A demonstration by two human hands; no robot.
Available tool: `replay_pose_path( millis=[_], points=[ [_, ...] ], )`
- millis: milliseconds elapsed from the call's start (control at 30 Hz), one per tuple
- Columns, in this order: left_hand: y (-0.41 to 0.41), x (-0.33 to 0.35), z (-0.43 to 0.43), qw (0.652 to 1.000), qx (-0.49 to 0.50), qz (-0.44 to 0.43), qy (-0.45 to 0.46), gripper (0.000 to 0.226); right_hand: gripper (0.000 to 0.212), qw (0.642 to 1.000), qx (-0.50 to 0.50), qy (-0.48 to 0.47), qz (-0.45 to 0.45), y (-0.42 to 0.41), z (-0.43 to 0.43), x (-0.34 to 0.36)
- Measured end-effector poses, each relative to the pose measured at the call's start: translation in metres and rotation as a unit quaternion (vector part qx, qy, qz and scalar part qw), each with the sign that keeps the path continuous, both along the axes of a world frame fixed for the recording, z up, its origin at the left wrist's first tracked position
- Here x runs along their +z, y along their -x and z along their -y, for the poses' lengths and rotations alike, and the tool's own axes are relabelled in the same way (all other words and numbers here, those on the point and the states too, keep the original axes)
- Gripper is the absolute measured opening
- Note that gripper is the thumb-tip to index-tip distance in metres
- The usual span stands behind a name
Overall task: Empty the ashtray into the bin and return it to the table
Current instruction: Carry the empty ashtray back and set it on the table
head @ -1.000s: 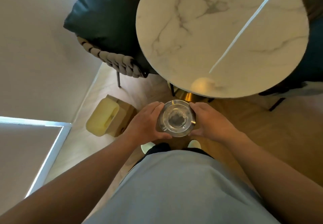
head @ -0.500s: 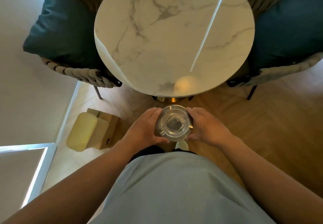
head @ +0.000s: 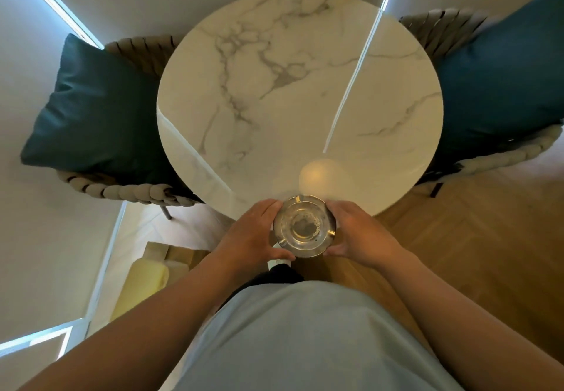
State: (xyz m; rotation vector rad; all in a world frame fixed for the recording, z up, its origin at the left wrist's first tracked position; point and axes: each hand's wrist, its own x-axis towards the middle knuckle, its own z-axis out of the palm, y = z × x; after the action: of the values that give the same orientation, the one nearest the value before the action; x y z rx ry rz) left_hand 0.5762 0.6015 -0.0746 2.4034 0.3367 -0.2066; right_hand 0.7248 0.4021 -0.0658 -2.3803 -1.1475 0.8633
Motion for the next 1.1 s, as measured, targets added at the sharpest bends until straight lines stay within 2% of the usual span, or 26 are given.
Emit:
replay_pose_path(
  millis=[133,333,433,700,1100],
  points=[
    [-0.034,-0.001,-0.046,1.000,-0.026,-0.012,0.000,0.106,0.091,1.000,-0.029,-0.001,0.005,-0.021,-0.039,0.005],
    [-0.079,-0.002,-0.091,0.998,-0.062,-0.003,-0.002,0.106,0.102,0.999,-0.049,-0.001,0.021,-0.053,-0.072,0.005],
    [-0.102,-0.005,-0.103,0.998,-0.058,0.000,0.002,0.105,0.101,0.999,-0.041,0.005,0.035,-0.080,-0.086,0.003],
    [-0.173,-0.015,-0.136,1.000,-0.025,-0.005,-0.005,0.103,0.084,0.999,-0.035,-0.001,0.020,-0.157,-0.127,-0.012],
    [-0.284,-0.047,-0.187,0.999,-0.004,-0.016,-0.042,0.102,0.088,0.999,-0.022,-0.002,0.034,-0.268,-0.191,-0.054]
  ],
)
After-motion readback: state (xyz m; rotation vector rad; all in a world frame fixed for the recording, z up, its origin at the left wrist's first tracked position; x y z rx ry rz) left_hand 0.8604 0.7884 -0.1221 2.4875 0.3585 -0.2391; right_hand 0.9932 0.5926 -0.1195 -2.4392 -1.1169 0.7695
